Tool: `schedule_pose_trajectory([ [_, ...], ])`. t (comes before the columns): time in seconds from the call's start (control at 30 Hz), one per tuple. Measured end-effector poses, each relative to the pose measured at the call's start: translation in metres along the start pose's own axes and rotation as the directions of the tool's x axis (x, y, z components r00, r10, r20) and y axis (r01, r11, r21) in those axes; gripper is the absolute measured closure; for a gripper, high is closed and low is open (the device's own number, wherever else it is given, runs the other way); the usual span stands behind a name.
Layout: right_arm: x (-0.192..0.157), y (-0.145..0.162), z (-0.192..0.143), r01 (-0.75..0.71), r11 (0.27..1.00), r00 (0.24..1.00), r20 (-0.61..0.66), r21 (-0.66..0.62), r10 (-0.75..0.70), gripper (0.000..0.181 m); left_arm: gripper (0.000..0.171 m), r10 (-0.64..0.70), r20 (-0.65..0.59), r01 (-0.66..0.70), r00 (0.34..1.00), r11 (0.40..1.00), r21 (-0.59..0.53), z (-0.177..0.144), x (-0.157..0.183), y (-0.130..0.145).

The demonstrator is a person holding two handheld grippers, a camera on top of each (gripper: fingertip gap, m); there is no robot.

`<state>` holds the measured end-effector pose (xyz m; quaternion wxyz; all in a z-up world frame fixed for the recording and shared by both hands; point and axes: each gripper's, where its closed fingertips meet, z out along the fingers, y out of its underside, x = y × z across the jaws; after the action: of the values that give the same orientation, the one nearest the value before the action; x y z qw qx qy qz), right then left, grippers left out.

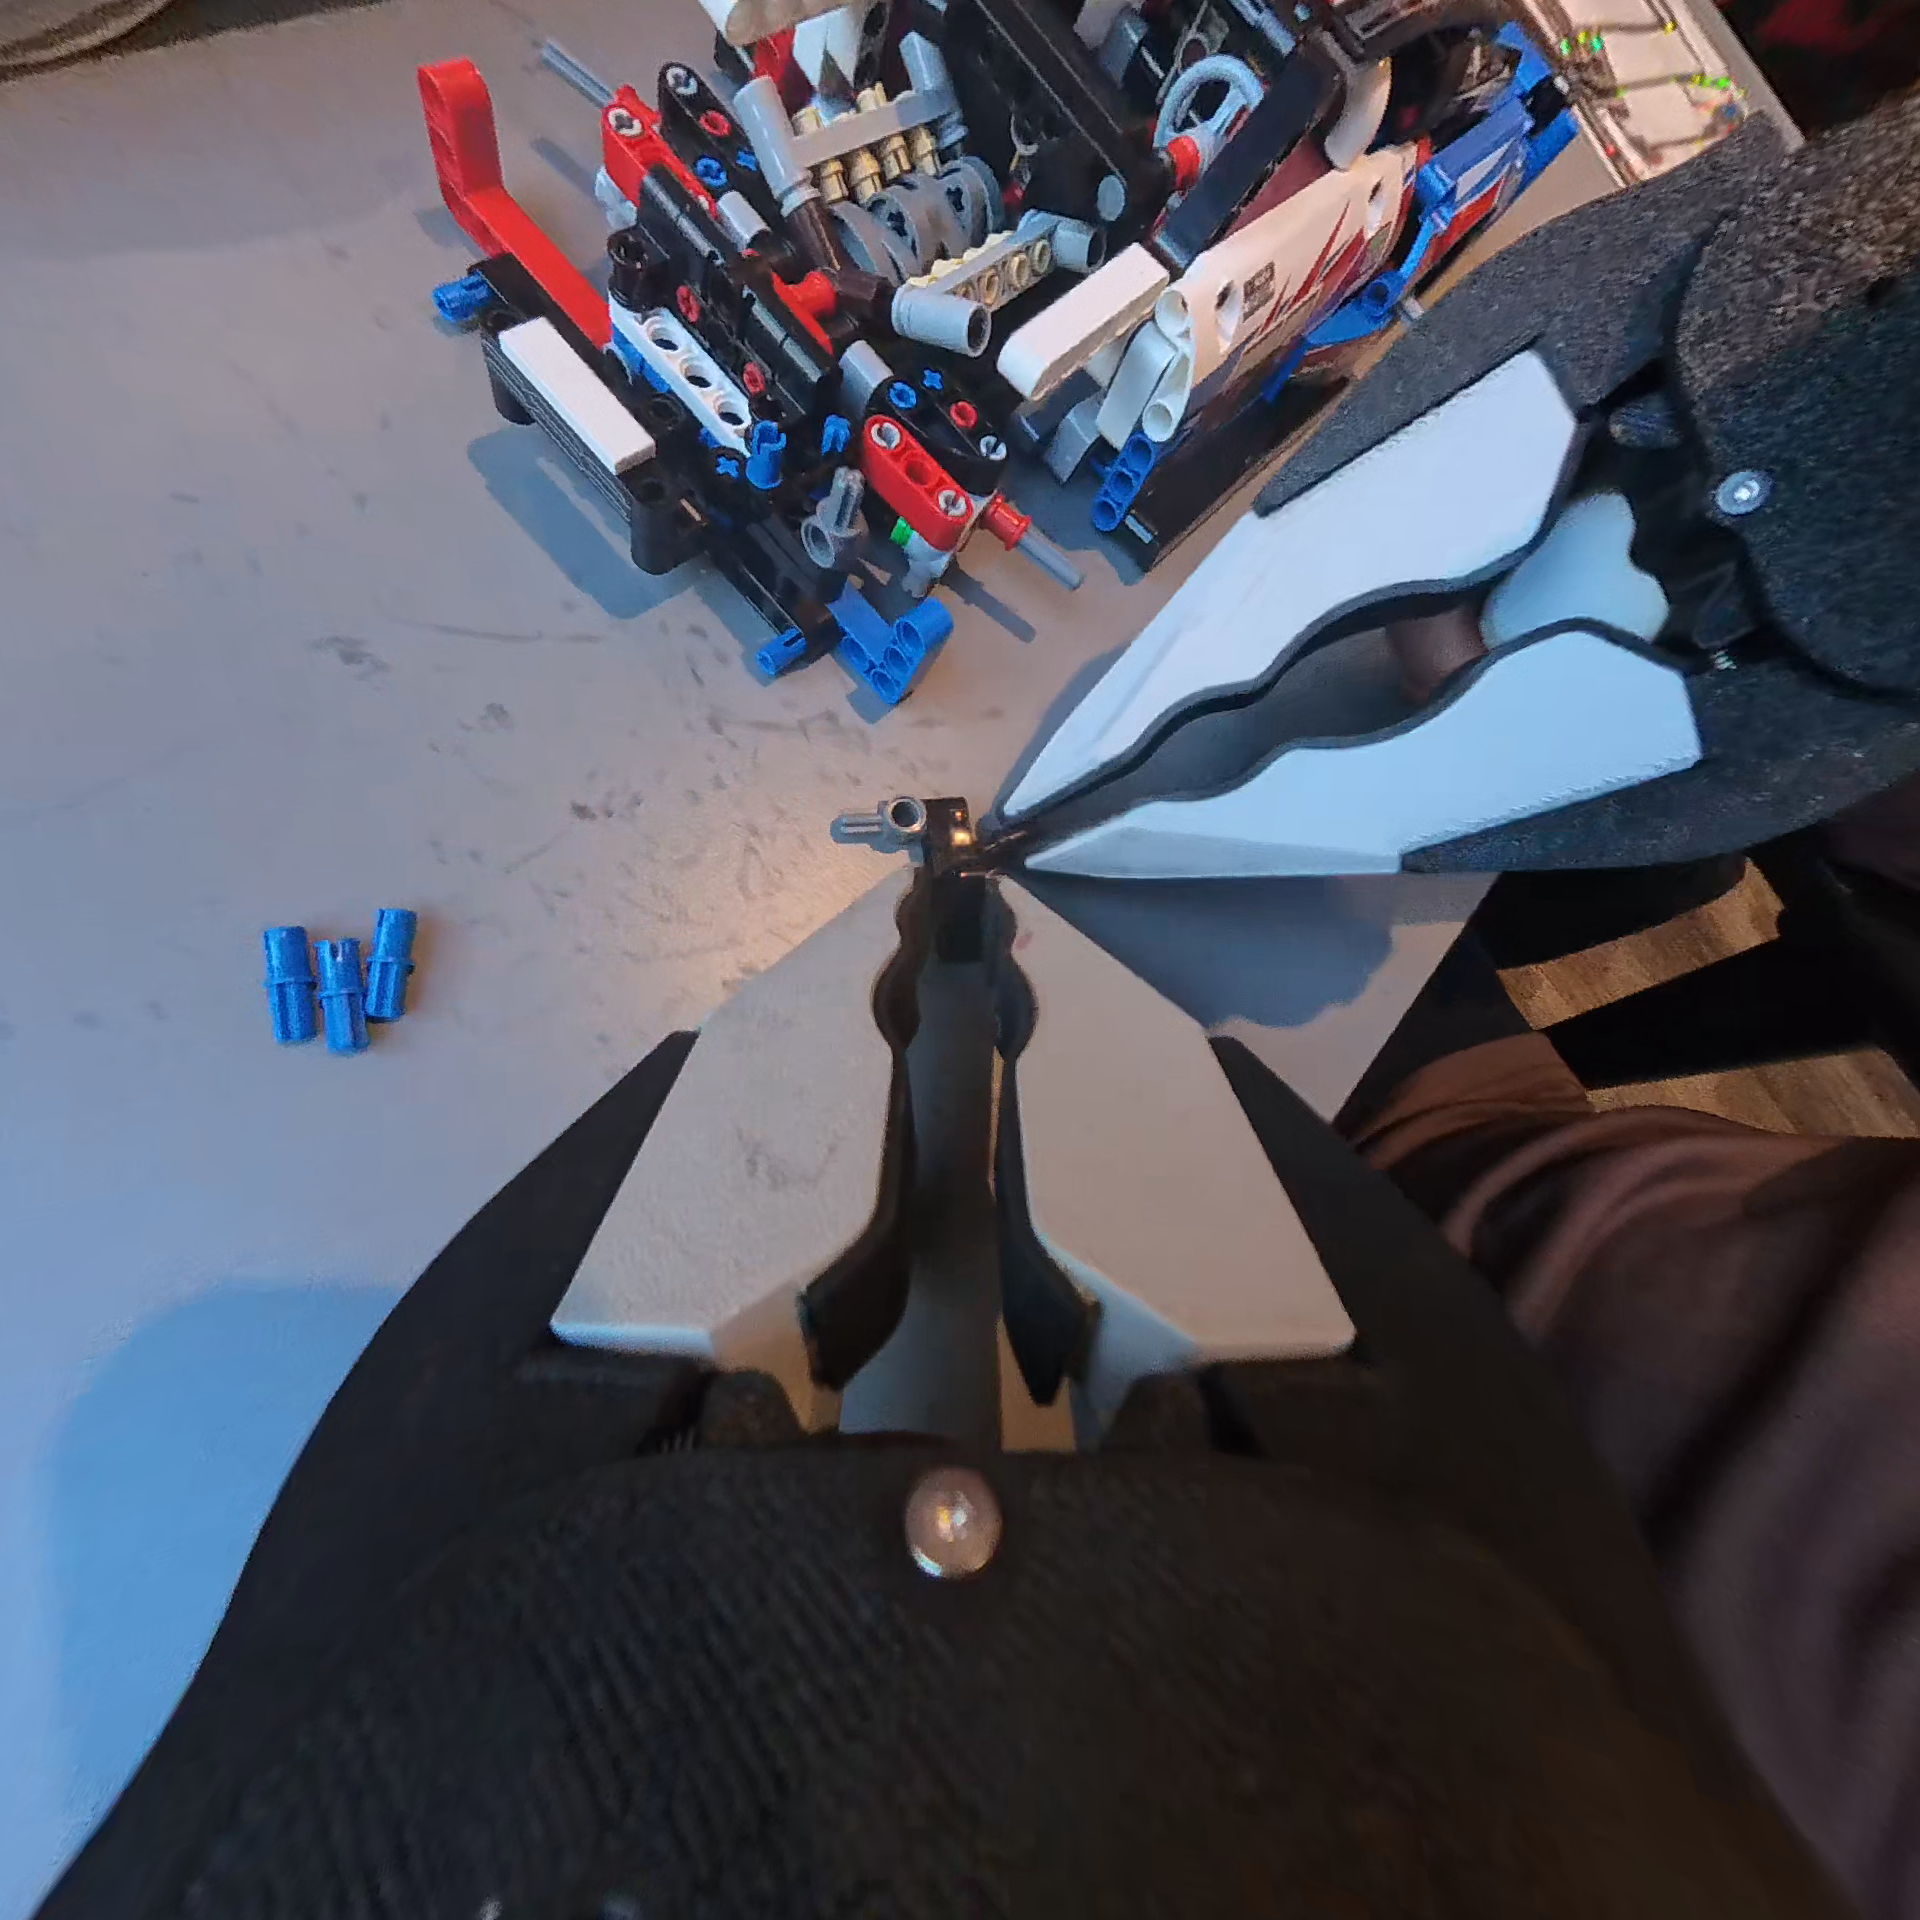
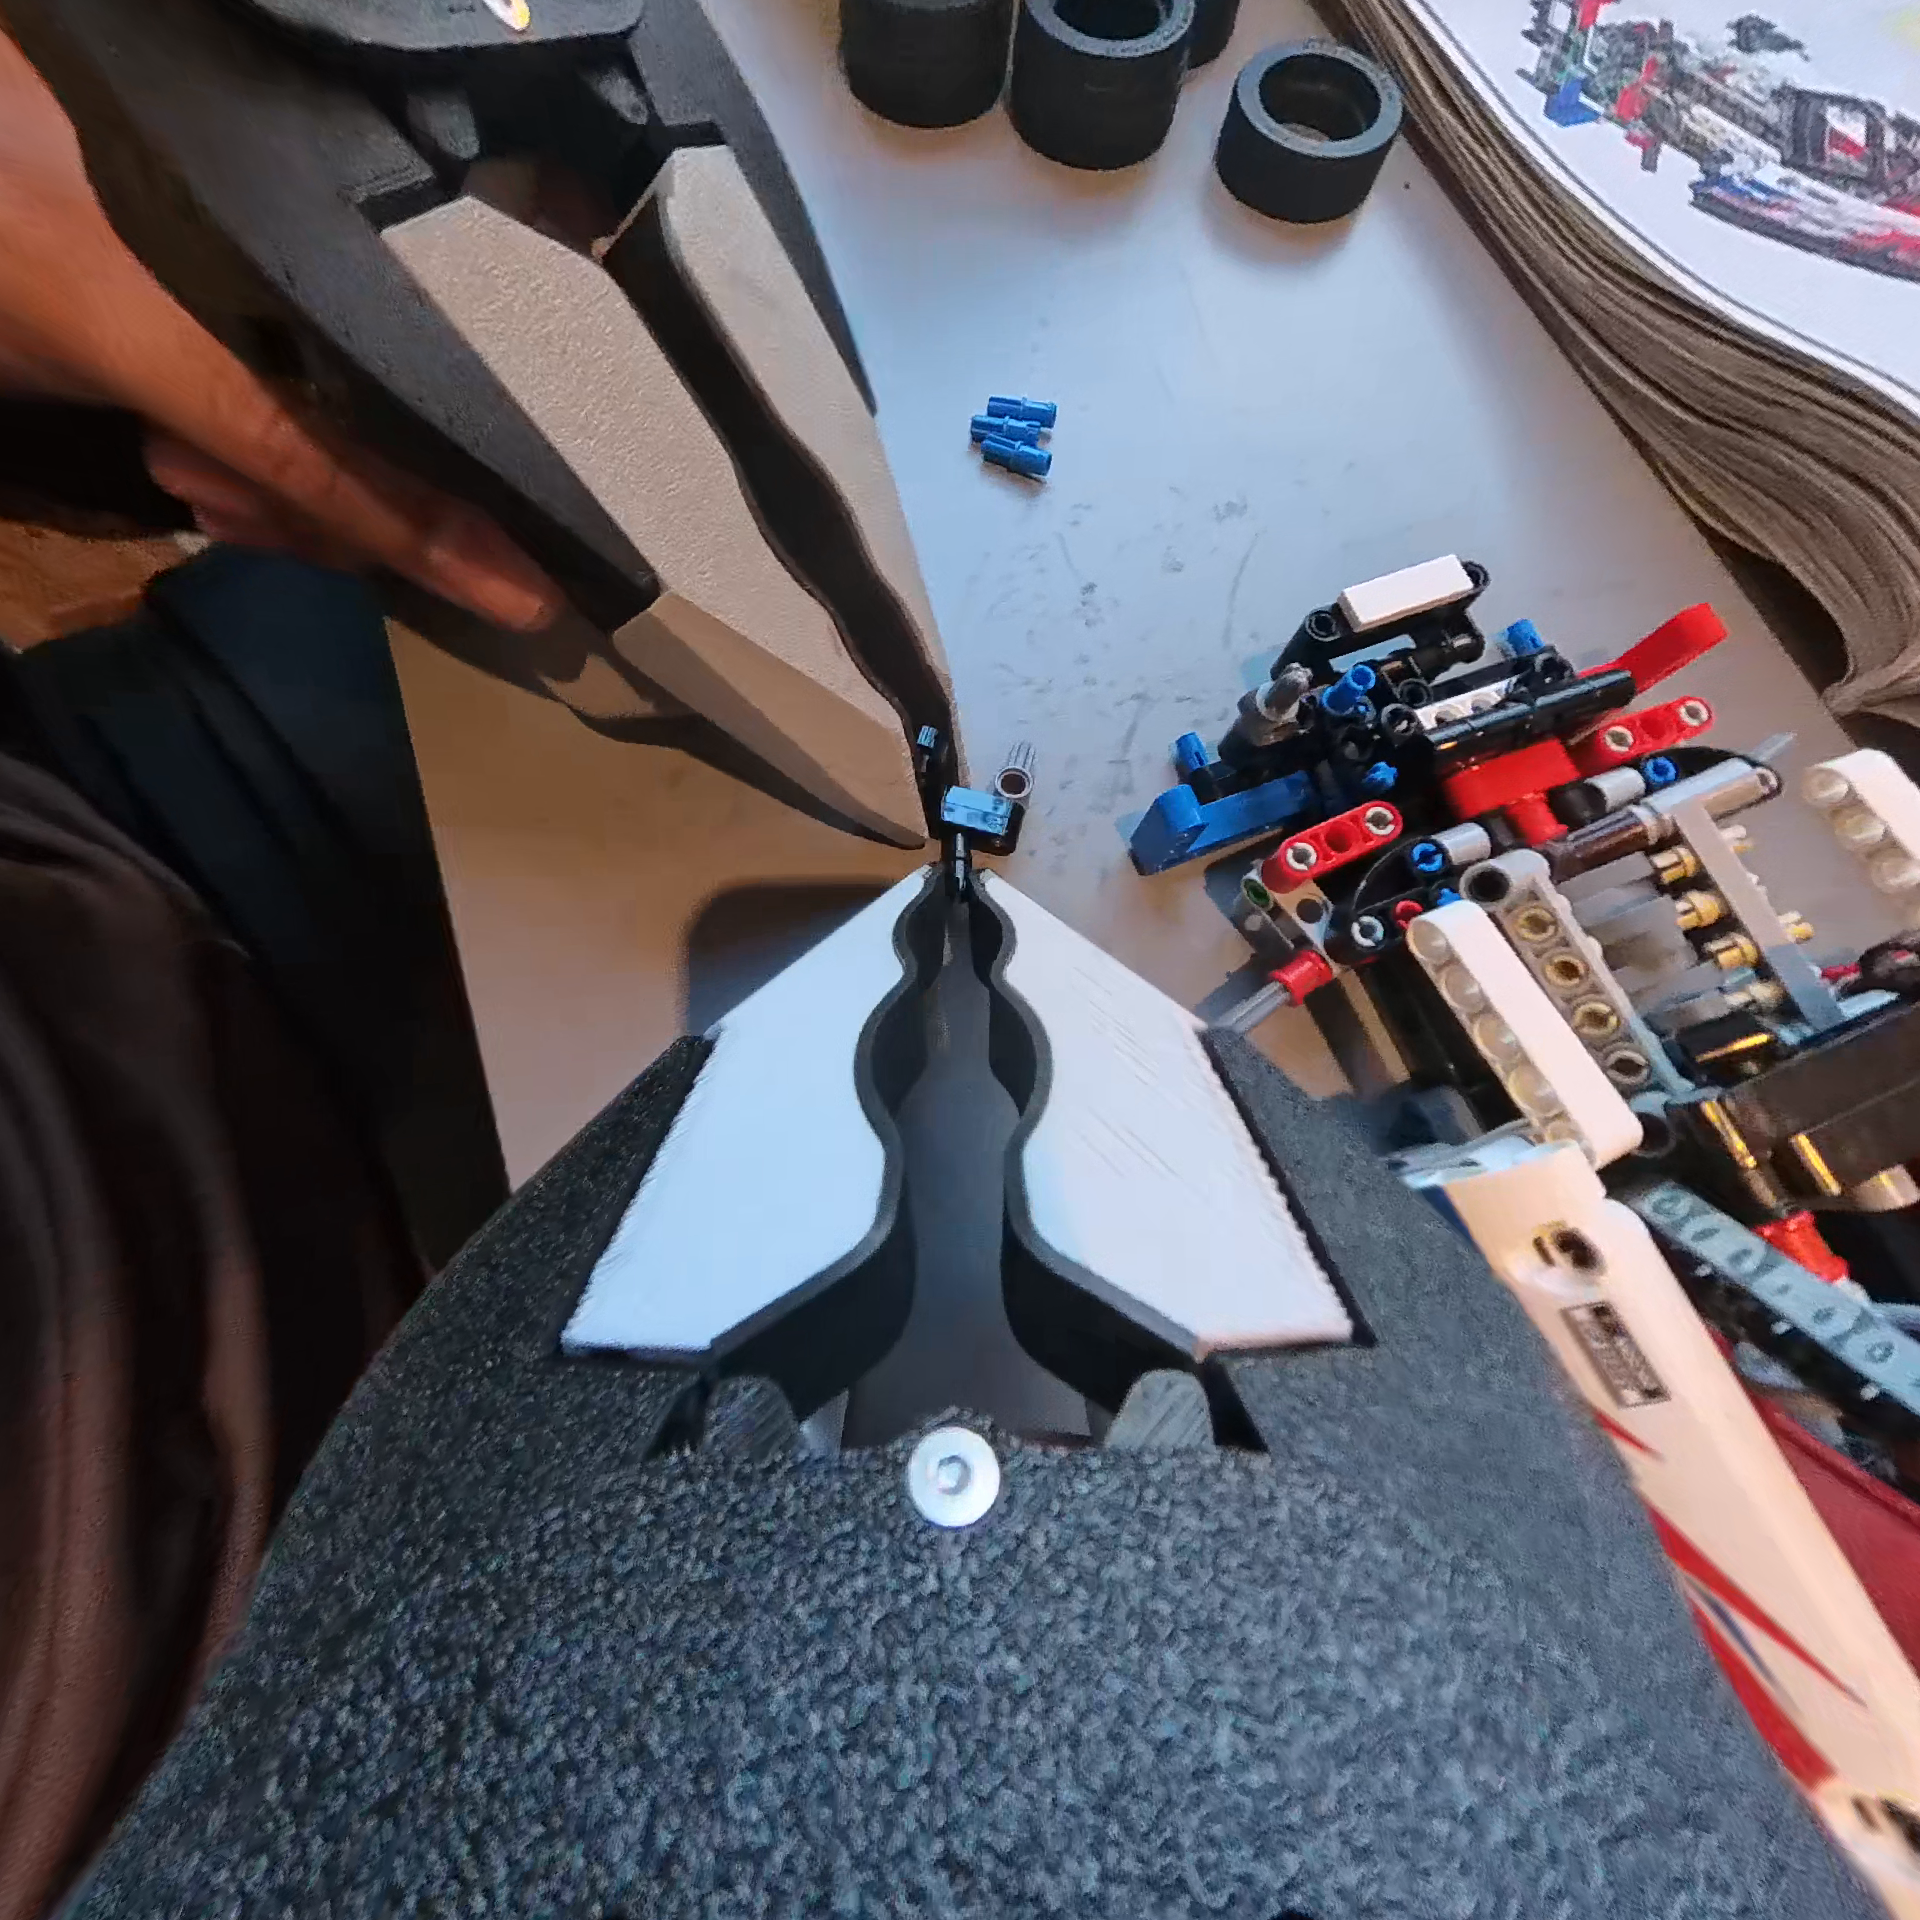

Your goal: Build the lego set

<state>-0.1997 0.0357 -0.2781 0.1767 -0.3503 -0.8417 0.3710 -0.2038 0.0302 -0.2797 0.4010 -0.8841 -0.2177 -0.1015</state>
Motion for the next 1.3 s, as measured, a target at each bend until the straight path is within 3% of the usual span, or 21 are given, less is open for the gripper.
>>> schedule_pose_trajectory([
  [0.17,-0.0011,0.0016,0.0013,-0.051,0.999,0.999,-0.020,-0.015,0.051,0.178,0.165,-0.003,0.003,0.003,1.000,1.000,0.010,-0.0005,0.0004,0.0006],
  [0.47,-0.0043,0.0003,0.0013,-0.272,0.962,0.962,0.025,0.000,0.272,0.178,0.165,-0.002,0.012,0.002,1.000,1.000,0.007,-0.0018,0.0000,0.0018],
  [0.97,-0.0048,0.0015,0.0000,-0.328,0.945,0.944,0.032,0.003,0.328,0.178,0.165,-0.018,0.008,0.017,1.000,1.000,0.020,-0.0011,0.0007,0.0008],
  [1.3,-0.0051,0.0005,0.0032,-0.272,0.962,0.961,0.055,-0.019,0.273,0.179,0.165,0.068,0.043,-0.069,0.997,0.998,0.014,-0.0017,-0.0009,0.0020],
])
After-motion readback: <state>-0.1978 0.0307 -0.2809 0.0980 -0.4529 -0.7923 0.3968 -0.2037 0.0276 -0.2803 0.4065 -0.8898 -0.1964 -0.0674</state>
